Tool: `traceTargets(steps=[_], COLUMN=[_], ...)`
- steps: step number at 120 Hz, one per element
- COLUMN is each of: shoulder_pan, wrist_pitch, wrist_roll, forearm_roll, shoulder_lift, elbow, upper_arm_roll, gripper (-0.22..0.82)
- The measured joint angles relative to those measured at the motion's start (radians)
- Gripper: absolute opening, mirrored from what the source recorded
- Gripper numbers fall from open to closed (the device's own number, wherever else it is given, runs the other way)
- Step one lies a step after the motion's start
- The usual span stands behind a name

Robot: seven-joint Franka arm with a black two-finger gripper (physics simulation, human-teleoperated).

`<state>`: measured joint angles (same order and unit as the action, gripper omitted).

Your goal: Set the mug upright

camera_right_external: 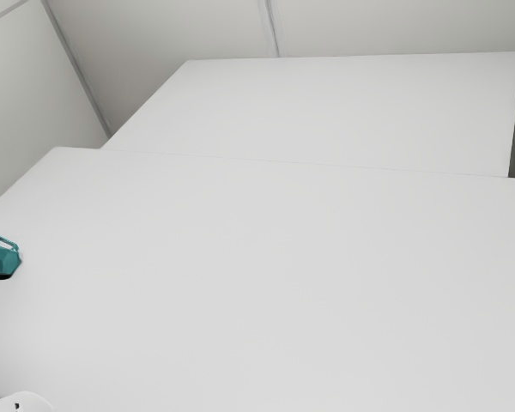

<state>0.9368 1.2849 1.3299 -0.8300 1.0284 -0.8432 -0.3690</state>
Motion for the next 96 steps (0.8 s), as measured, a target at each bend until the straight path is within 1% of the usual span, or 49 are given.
traceTargets(steps=[55, 96], shoulder_pan=[0.020, 0.048], wrist_pitch=[-0.056, -0.103], wrist_roll=[0.013, 0.018], forearm_roll=[-0.058, -0.079], shoulder_lift=[-0.001, -0.001], elbow=[-0.003, -0.003], upper_arm_roll=[-0.001, -0.019], gripper=[0.60, 0.60])
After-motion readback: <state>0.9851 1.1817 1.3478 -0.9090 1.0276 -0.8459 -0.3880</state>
